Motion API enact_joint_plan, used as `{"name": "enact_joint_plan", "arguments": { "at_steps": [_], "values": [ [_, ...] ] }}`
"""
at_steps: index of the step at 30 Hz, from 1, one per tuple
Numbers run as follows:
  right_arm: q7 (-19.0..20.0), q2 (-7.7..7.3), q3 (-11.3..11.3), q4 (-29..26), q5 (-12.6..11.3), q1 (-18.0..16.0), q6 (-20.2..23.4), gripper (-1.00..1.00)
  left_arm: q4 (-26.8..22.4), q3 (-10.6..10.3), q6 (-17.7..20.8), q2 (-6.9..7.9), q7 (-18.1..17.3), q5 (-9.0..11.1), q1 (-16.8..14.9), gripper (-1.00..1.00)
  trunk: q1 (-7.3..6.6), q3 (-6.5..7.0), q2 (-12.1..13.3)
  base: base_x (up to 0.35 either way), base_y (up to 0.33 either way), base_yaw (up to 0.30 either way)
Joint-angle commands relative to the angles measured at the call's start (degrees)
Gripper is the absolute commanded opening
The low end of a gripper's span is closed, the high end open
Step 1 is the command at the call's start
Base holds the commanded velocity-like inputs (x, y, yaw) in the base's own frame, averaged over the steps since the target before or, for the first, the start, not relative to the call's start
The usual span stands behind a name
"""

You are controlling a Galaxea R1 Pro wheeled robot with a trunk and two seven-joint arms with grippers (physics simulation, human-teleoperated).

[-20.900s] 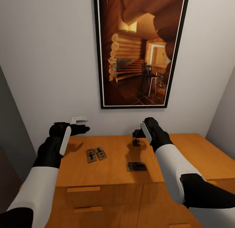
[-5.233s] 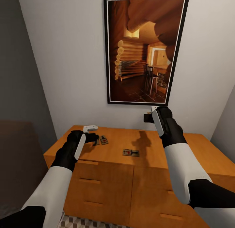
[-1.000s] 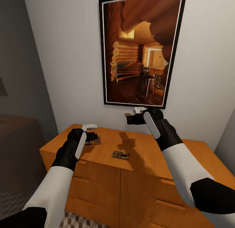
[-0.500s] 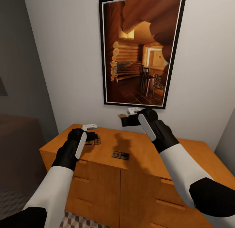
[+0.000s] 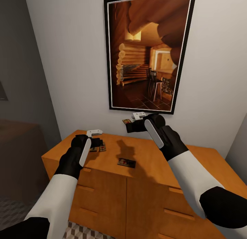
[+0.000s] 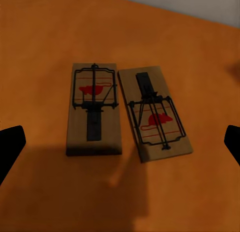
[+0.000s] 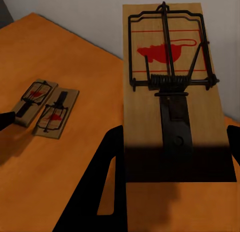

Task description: Take the four mousetraps from the cabinet in the bathroom and place them on the bathroom floor. Make sure all four end up on the same floor surface, and ensure that at least two of them are either under or directly next to the same bathroom sink.

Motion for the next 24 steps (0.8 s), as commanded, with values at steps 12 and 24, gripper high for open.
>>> {"name": "enact_joint_plan", "arguments": {
  "at_steps": [12, 24],
  "values": [
    [0.1, -0.11, 0.0, 0.2, 0.0, -0.1, 0.2, -1.00, -0.2, 0.0, 0.2, 0.02, 0.3, 0.2, 0.0, 1.00, 0.00, -0.07, 0.0, 0.075, 0.000, 0.000],
    [0.1, -0.12, 0.0, 0.2, 0.1, -0.1, 0.2, -1.00, -0.3, 0.1, 0.2, 0.35, 0.4, 0.0, 0.0, 1.00, 0.00, -0.07, 0.0, 0.022, 0.000, 0.000]
  ]
}}
